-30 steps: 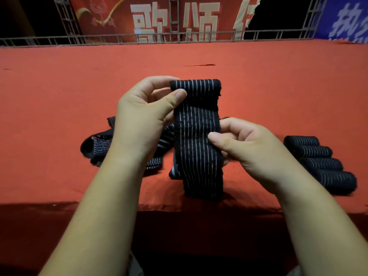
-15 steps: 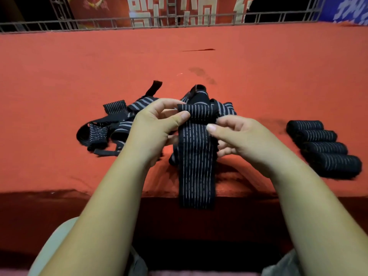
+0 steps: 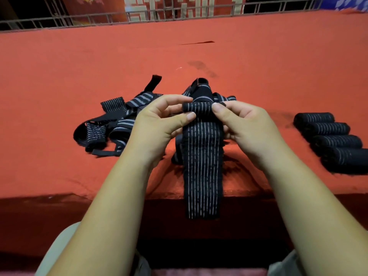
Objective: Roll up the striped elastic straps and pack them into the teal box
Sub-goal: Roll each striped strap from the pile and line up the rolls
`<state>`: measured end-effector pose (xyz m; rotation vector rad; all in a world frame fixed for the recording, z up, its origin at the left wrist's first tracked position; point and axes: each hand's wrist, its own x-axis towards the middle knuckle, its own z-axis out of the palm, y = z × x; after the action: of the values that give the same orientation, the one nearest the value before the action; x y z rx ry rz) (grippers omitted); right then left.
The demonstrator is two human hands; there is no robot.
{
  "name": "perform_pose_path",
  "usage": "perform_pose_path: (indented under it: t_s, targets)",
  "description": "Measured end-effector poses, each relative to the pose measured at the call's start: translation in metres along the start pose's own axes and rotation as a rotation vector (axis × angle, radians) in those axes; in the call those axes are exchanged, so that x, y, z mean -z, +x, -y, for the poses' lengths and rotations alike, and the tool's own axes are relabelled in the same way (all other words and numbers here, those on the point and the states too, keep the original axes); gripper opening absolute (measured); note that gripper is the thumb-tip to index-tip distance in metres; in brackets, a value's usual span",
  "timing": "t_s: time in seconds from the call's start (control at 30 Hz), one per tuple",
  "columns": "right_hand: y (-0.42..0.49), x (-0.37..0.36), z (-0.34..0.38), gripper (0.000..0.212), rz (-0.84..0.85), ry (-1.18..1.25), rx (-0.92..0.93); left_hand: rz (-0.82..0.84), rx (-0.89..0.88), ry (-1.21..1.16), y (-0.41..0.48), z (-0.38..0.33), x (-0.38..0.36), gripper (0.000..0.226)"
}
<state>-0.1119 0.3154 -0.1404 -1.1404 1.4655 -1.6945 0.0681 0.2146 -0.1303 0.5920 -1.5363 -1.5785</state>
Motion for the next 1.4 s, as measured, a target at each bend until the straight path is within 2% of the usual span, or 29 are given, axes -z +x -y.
perform_pose_path:
  t_s: [0.2,0.4,0.57,0.67,0.9,1.1,1.23,1.4]
  targets:
    - [0.002,0.001,-0.003,0.016,0.017,0.052,0.034,0.008,0.026,0.030,0.003,-0.001,0.003,0.023]
    - [0.002,0.005,-0.009,0.025,0.051,0.048,0.042,0.032,0.038,0.034,0.003,0.000,0.005,0.031]
    - [0.001,0.012,-0.007,0.024,0.112,-0.081,0.037,0.066,0.023,0.012,0.001,0.002,0.002,0.034]
    - [0.000,0.015,-0.007,0.020,0.105,-0.113,0.056,0.088,0.028,0.036,0.001,0.001,0.002,0.033]
    - [-0.001,0.014,-0.010,0.026,0.088,-0.079,0.088,0.054,0.028,0.109,0.002,0.003,0.005,0.028]
    - [-0.001,0.015,-0.007,0.028,0.137,-0.059,0.043,0.025,-0.045,0.134,0.004,0.008,0.005,0.028]
    - [-0.002,0.015,-0.006,0.021,0.108,-0.033,0.005,0.017,-0.071,0.113,0.004,0.008,0.004,0.032]
    - [-0.001,0.015,-0.009,0.020,0.076,-0.032,0.000,0.055,-0.024,0.137,0.004,0.007,0.003,0.032]
